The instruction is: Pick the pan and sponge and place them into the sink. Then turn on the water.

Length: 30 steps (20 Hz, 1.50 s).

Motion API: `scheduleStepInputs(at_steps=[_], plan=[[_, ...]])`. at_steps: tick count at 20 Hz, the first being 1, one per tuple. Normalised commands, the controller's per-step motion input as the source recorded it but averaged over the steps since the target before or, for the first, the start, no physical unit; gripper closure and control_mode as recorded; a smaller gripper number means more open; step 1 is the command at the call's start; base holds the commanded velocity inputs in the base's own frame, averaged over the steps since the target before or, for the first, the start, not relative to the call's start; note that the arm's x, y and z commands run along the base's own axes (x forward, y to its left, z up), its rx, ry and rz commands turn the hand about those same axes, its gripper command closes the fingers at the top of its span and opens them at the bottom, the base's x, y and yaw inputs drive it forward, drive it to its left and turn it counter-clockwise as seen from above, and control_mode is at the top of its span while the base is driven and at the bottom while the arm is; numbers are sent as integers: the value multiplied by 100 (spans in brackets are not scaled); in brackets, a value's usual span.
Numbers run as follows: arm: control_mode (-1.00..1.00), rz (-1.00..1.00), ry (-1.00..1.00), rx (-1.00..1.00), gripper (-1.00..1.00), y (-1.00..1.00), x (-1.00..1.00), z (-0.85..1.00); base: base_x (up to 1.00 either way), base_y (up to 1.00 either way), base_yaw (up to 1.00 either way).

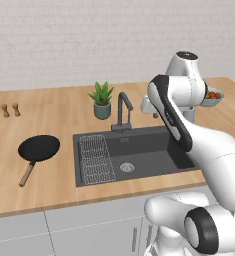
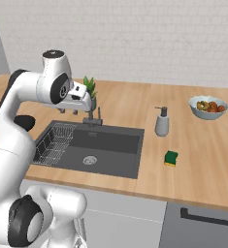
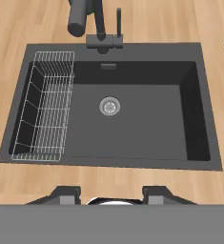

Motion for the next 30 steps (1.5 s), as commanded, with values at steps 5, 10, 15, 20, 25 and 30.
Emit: scheduleStepInputs(at_steps=[5,10,15,20,25,30], plan=[[-100,0,0,-1,-100,44,-2,-11,0,0,0],[-100,0,0,0,-100,84,-9,-36,0,0,0],[-100,0,2,0,-100,84,-4,-43,0,0,0],[-100,0,9,0,-100,68,-5,-33,0,0,0],[-100,0,2,0,-100,75,-2,-12,0,0,0],[-100,0,0,-1,-100,90,0,-2,0,0,0]])
